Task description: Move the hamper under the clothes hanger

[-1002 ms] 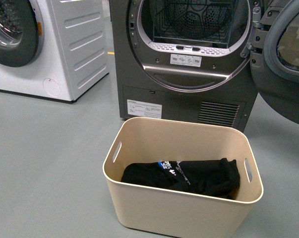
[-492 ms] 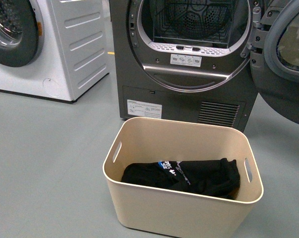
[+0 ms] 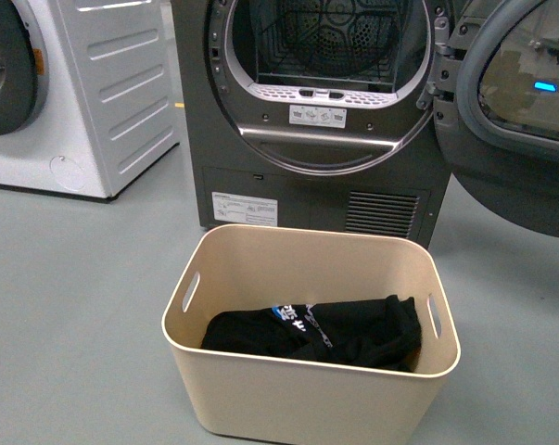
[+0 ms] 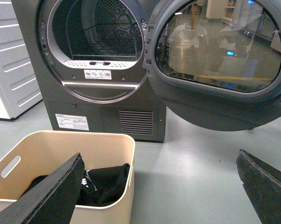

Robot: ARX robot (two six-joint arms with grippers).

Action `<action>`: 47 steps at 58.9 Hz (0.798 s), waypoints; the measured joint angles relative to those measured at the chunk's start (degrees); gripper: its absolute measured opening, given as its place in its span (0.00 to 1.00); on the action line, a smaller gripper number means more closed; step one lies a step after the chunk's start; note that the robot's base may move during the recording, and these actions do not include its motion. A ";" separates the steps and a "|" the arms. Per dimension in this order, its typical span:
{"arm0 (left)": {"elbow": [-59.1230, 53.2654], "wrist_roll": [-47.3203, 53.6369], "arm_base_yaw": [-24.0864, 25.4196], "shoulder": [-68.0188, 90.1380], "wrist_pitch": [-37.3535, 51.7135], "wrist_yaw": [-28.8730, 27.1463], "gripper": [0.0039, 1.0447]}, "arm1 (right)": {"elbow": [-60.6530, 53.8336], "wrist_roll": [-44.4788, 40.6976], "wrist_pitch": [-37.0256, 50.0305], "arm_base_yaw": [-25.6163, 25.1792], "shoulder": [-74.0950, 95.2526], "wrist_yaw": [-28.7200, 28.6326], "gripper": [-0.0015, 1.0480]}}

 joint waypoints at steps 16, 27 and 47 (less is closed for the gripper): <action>0.00 0.00 0.00 0.00 0.00 -0.11 0.94 | 0.00 0.00 0.00 0.00 0.00 -0.13 0.93; 0.00 0.00 0.00 0.00 0.00 -0.11 0.94 | 0.00 0.00 0.00 0.00 0.00 -0.13 0.93; 0.00 0.00 0.00 0.00 0.00 -0.11 0.94 | 0.11 0.52 -0.61 0.24 0.37 0.68 0.93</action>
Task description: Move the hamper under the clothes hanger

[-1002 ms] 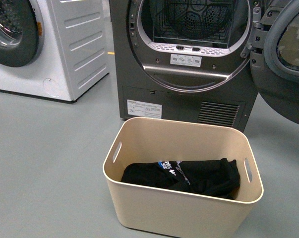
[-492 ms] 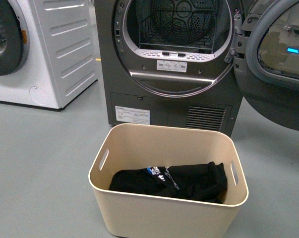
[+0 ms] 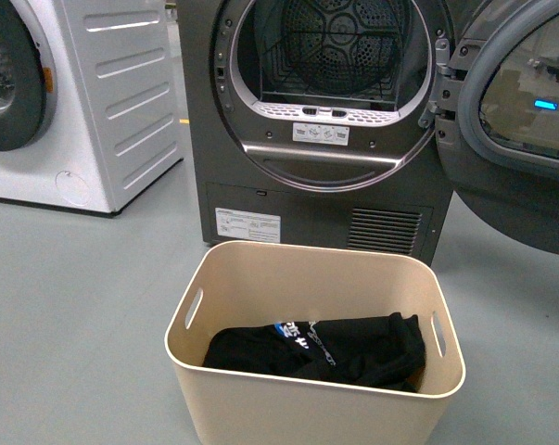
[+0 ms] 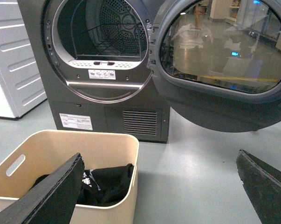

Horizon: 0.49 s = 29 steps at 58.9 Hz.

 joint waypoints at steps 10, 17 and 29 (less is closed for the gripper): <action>4.13 -7.41 -4.28 16.46 -1.66 -15.47 0.94 | 3.76 8.85 6.47 0.09 17.68 1.70 0.93; 7.15 -8.70 -3.61 31.28 9.42 -14.36 0.94 | 6.29 8.96 16.37 -1.57 29.94 -0.81 0.93; 14.82 -9.92 -1.25 60.52 25.81 -7.89 0.94 | 11.63 6.84 35.93 -2.38 58.49 -2.21 0.93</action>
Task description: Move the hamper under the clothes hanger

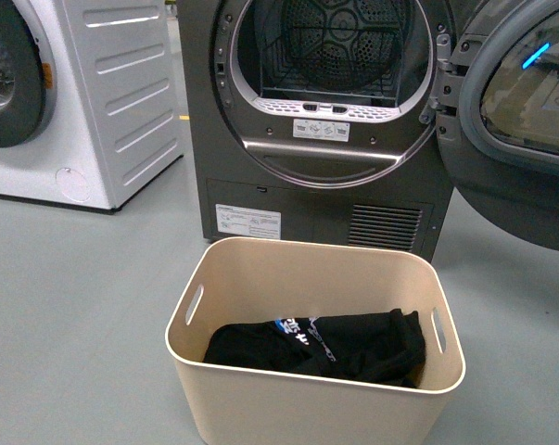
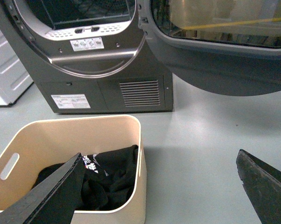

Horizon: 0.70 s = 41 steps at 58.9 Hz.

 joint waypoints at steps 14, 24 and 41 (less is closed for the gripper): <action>11.63 1.27 -0.37 25.64 5.73 2.01 0.94 | 9.73 -2.29 10.58 -1.05 28.74 -1.95 0.93; 18.10 3.10 -0.83 38.51 6.36 1.84 0.94 | 17.59 -3.26 7.58 -1.36 40.24 -2.29 0.93; 30.51 4.72 -1.07 53.00 -1.77 6.51 0.94 | 35.32 -5.88 -3.56 3.02 58.05 -2.14 0.93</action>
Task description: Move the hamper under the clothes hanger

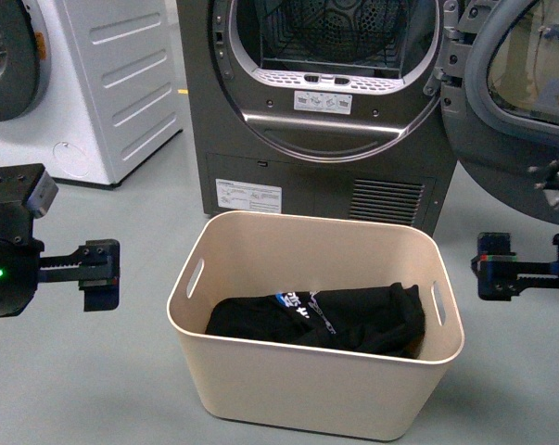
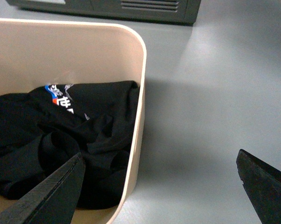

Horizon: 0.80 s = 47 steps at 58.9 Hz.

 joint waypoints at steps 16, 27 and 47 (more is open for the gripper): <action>10.82 0.02 -1.25 6.05 -7.45 0.50 0.94 | 9.49 -1.25 -6.40 4.11 8.37 2.08 0.93; 15.58 -0.17 -2.91 8.96 -10.62 1.64 0.94 | 14.34 -1.20 -10.29 5.75 12.07 5.27 0.93; 20.81 2.78 -4.74 13.79 -16.39 2.29 0.94 | 20.50 0.66 -15.30 7.39 17.05 9.77 0.93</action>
